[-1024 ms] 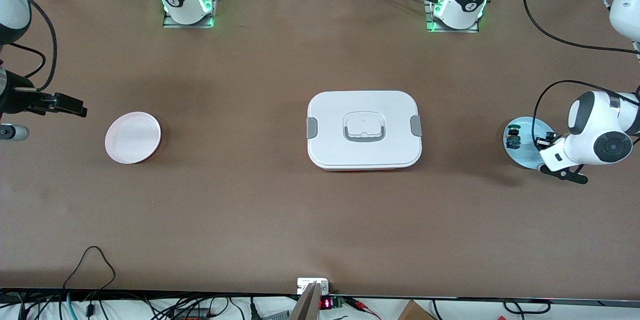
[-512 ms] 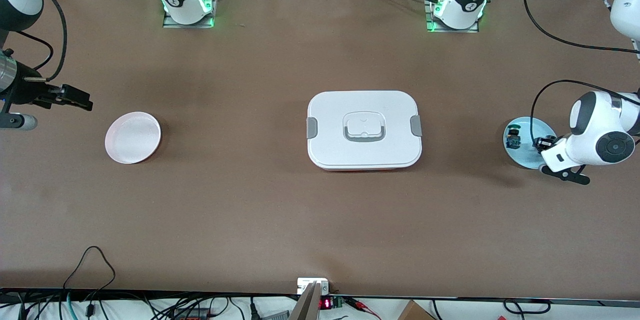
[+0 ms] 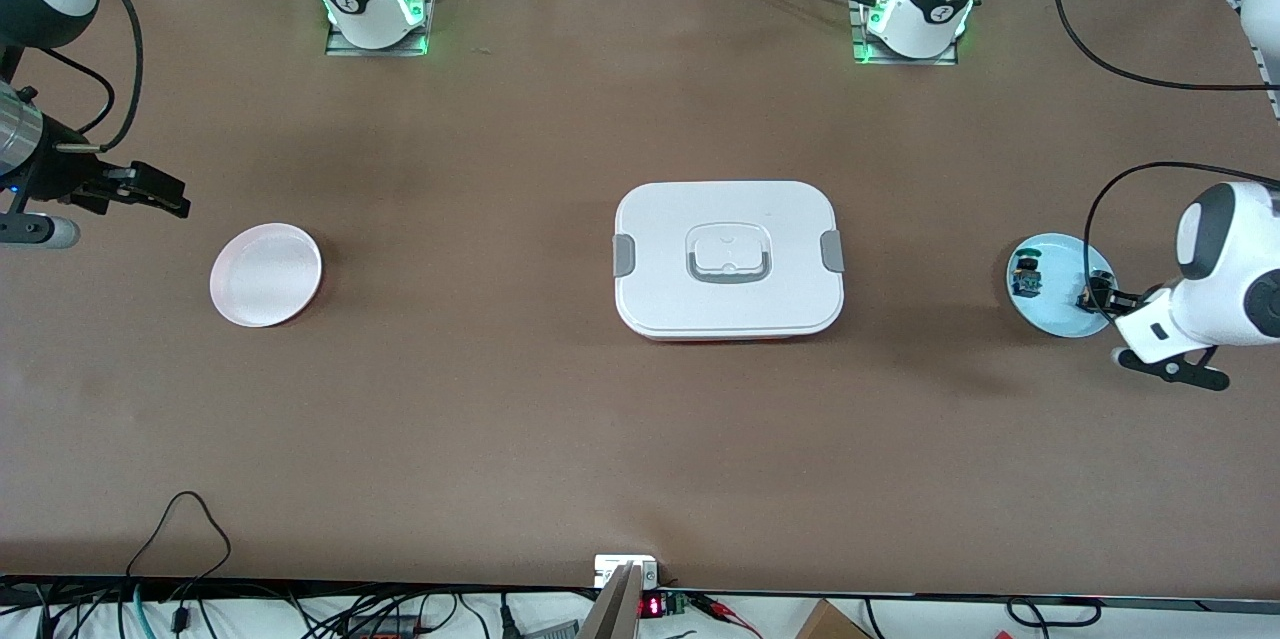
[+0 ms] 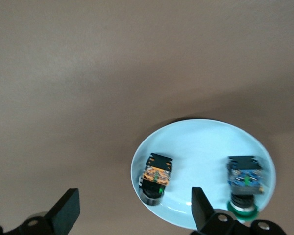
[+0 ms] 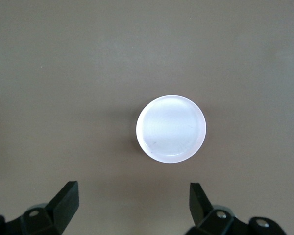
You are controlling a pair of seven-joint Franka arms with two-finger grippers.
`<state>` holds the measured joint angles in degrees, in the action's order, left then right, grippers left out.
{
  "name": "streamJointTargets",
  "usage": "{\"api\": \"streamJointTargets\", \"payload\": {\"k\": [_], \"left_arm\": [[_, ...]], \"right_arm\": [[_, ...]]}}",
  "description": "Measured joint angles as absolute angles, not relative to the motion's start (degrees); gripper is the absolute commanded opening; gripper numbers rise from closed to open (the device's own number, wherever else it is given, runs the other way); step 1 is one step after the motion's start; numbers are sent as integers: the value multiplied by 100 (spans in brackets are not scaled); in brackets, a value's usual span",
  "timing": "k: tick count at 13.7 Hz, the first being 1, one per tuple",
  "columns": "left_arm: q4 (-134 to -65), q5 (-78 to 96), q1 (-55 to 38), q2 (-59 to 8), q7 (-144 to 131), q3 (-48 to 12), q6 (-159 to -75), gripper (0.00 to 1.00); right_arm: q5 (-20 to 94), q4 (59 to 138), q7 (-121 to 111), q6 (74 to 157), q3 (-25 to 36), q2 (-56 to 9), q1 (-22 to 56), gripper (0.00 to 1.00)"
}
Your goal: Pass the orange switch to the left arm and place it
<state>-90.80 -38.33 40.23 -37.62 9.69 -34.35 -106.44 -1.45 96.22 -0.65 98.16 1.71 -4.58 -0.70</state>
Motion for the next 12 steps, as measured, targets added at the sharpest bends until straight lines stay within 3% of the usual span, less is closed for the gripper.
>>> {"api": "streamJointTargets", "payload": {"k": [9, 12], "left_arm": [[-8788, -2212, 4129, -2858, 1282, -4147, -9418, 100], [-8720, -1927, 3858, -2350, 1636, -4053, -9063, 100]], "right_arm": [[-145, 9313, -66, 9628, 38, -385, -71, 100], [-145, 9201, -66, 9441, 49, -378, -72, 100]]}}
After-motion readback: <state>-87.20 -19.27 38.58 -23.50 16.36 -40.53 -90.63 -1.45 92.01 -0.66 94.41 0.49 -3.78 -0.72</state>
